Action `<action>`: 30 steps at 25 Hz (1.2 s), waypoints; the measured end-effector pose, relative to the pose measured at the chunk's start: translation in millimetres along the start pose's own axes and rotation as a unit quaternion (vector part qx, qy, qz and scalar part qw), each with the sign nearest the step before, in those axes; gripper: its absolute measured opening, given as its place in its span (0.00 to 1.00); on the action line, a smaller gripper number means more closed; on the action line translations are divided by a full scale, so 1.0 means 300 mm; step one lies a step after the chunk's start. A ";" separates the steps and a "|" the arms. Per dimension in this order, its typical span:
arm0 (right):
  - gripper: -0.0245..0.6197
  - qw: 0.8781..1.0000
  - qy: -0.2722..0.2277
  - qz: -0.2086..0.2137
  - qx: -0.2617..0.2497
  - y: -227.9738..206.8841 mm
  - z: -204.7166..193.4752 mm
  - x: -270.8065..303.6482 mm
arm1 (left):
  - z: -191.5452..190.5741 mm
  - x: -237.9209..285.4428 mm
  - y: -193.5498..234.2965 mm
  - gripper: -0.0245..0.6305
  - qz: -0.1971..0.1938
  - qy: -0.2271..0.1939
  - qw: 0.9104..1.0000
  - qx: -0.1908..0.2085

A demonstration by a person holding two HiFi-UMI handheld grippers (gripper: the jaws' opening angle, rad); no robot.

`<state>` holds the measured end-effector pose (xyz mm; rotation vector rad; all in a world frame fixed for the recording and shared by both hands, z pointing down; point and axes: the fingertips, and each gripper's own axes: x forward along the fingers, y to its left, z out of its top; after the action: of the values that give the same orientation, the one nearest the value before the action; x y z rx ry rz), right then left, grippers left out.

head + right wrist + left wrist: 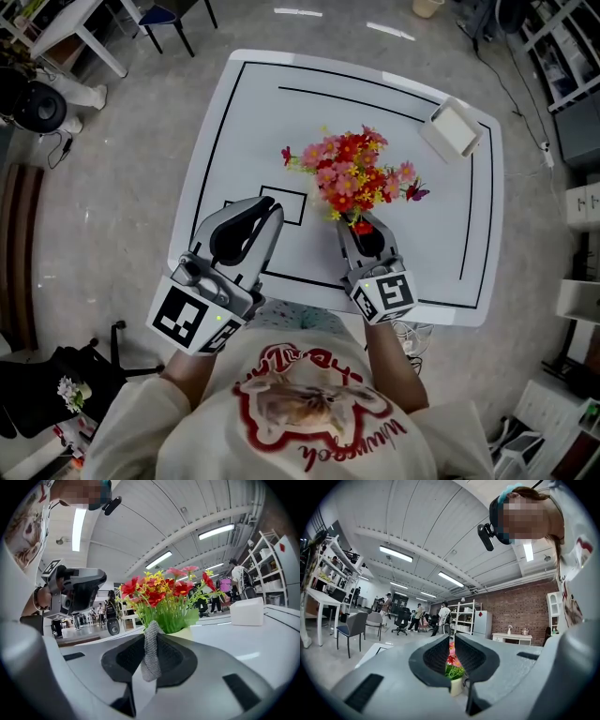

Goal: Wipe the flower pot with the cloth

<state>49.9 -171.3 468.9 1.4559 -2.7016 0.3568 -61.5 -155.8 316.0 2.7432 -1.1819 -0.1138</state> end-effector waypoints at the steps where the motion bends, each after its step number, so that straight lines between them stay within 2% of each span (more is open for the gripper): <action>1: 0.14 1.000 -0.001 0.000 0.001 0.000 0.001 0.003 | 0.001 -0.001 0.002 0.10 0.001 -0.001 1.000 0.000; 19: 0.14 1.000 -0.012 -0.014 0.024 0.049 -0.004 0.014 | -0.017 -0.051 0.007 0.10 0.021 -0.001 1.000 -0.008; 30: 0.14 0.999 -0.007 0.027 0.025 0.123 0.008 0.097 | -0.017 -0.081 0.021 0.10 0.038 -0.003 0.999 -0.007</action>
<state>3.4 -176.2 464.7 1.4055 -2.7662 0.4225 -82.1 -141.9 322.2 2.6832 -1.2794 -0.1211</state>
